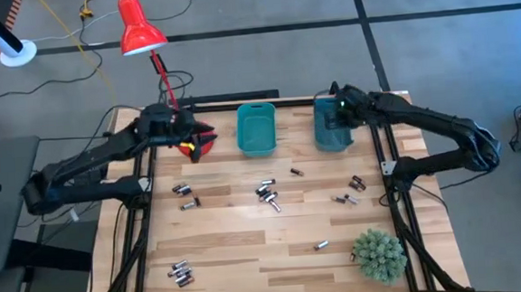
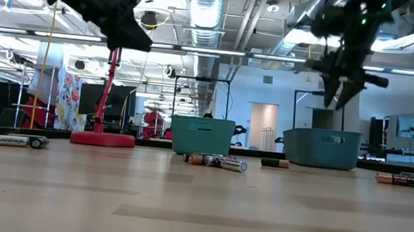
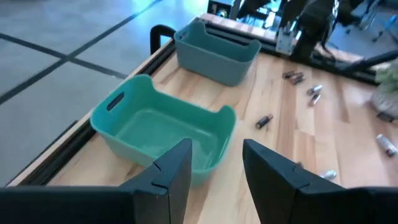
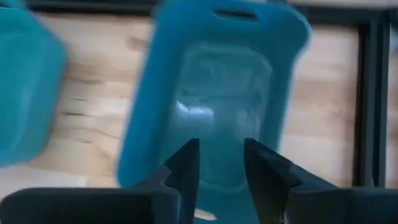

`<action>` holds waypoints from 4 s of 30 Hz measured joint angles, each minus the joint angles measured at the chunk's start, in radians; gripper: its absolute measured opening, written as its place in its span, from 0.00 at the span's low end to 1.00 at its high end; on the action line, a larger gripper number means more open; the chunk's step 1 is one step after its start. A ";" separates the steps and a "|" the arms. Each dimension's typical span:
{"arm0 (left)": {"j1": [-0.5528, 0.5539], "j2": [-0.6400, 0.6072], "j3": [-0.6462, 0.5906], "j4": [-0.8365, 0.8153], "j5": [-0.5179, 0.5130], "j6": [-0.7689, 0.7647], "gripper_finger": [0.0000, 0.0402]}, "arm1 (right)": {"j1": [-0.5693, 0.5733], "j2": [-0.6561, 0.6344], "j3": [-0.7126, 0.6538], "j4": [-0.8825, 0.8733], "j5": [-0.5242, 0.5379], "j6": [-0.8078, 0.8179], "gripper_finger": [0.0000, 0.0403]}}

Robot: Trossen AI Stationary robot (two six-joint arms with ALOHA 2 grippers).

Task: Sort batteries
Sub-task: Adjust the blue bin beside the green bin, then put the silver battery into the green bin

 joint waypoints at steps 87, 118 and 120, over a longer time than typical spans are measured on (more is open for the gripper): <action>0.040 -0.008 -0.009 0.046 -0.066 0.156 0.34 | -0.098 0.537 0.084 0.228 -0.250 0.066 0.14; -0.082 -0.008 -0.008 0.096 -0.112 0.222 0.34 | 0.119 -0.130 0.084 -0.055 -0.164 -0.090 0.30; -0.138 -0.008 0.003 0.076 -0.147 0.198 0.34 | 0.179 -0.175 0.084 -0.115 -0.156 -0.067 0.30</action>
